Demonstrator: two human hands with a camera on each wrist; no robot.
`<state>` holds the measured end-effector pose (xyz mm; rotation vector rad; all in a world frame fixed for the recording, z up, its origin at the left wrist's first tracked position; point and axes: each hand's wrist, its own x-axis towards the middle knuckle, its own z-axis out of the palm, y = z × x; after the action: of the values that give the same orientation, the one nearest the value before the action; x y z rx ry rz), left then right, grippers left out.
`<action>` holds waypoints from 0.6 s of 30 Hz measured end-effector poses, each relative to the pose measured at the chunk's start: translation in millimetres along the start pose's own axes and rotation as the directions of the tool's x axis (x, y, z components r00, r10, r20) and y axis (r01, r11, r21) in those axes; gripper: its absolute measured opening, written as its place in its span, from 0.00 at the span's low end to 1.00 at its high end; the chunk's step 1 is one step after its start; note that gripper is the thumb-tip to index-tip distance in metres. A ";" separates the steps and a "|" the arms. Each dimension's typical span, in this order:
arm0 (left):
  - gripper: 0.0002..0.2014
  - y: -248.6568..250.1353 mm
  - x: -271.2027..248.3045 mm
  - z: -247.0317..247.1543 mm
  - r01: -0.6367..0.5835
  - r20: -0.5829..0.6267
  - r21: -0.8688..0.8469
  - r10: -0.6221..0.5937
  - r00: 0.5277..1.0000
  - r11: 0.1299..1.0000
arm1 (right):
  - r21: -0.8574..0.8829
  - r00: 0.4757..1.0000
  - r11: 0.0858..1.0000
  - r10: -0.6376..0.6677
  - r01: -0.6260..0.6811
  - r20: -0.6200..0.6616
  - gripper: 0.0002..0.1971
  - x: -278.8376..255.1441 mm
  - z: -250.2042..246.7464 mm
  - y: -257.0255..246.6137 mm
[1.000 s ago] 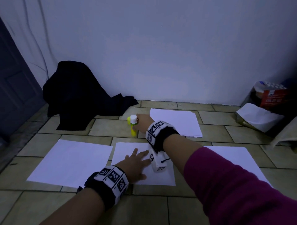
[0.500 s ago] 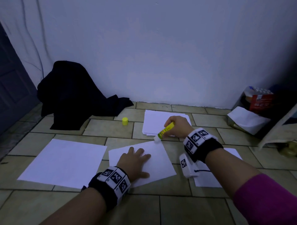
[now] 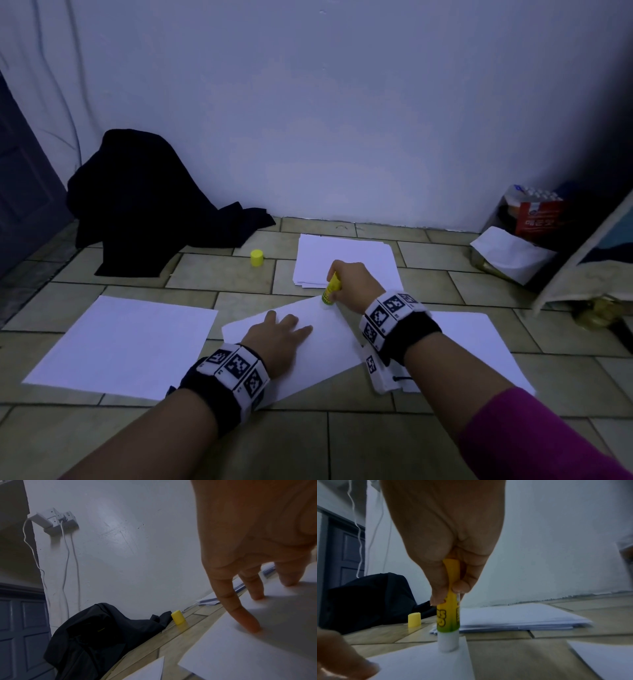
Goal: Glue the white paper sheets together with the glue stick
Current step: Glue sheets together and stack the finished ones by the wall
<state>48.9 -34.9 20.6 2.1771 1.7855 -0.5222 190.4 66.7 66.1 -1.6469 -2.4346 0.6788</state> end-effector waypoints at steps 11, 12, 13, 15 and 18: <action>0.33 -7.5 -7.7 -2.8 -0.044 0.029 0.025 0.044 0.999 0.999 | -0.126 0.983 0.990 -0.033 0.056 0.178 0.17 -52.3 -16.4 28.0; 0.33 -7.5 -8.5 -3.5 -0.046 0.032 0.033 0.045 0.998 0.998 | -0.137 0.980 0.989 -0.034 0.062 0.194 0.17 -54.0 -17.0 29.0; 0.33 -7.9 -9.1 -4.5 -0.049 0.035 0.045 0.047 0.998 0.998 | -0.150 0.976 0.986 -0.033 0.067 0.214 0.16 -54.9 -17.7 29.4; 0.33 -10.0 -8.9 -5.9 -0.056 0.033 0.073 0.053 0.998 0.996 | -0.180 0.969 0.980 -0.039 0.084 0.243 0.17 -55.2 -20.0 29.0; 0.33 -13.8 -7.3 -7.1 -0.049 0.017 0.088 0.048 0.999 0.995 | -0.130 0.984 0.989 -0.050 0.073 0.173 0.17 -51.4 -25.8 30.7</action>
<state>34.9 -35.4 30.4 2.2624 1.7285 -0.6157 245.9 37.1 83.2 -1.6137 -2.6951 0.6847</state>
